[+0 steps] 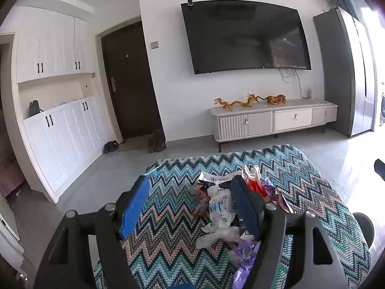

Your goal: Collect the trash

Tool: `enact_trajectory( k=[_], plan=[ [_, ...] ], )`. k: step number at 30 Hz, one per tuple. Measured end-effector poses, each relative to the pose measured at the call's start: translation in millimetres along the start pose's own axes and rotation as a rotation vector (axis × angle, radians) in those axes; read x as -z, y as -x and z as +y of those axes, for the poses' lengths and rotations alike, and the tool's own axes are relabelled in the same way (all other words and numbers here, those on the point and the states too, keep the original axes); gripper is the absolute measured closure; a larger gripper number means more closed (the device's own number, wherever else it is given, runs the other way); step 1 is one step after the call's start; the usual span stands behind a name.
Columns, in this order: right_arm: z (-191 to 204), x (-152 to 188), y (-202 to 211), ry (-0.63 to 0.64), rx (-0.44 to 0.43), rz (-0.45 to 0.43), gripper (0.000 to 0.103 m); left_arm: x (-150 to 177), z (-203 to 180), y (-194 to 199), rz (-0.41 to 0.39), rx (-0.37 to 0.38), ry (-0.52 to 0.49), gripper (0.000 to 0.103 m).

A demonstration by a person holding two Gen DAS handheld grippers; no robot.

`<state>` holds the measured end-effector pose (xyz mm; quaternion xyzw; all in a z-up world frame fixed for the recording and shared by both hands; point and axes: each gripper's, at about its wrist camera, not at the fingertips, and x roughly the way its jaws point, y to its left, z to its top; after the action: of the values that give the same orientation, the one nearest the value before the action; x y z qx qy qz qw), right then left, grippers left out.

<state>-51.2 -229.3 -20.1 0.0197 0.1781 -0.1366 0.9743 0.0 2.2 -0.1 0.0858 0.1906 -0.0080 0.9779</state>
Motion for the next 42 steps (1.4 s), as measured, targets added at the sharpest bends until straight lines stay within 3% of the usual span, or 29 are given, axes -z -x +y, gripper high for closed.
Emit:
enact_trajectory(
  k=[8,19,29,42],
  plan=[
    [-8,2,-1,-0.051,-0.009,-0.021,0.0,0,1,0,-0.01,-0.021,-0.016,0.034],
    [-5,4,2,-0.031,0.0,-0.055,0.0,-1,10,-2,-0.008,0.005,0.022,0.034],
    [-1,3,1,-0.018,-0.014,-0.036,0.0,-3,8,-2,0.004,-0.007,0.022,0.034],
    [1,4,3,-0.016,-0.032,-0.02,0.0,-2,11,-1,0.03,0.035,0.011,0.034]
  ],
)
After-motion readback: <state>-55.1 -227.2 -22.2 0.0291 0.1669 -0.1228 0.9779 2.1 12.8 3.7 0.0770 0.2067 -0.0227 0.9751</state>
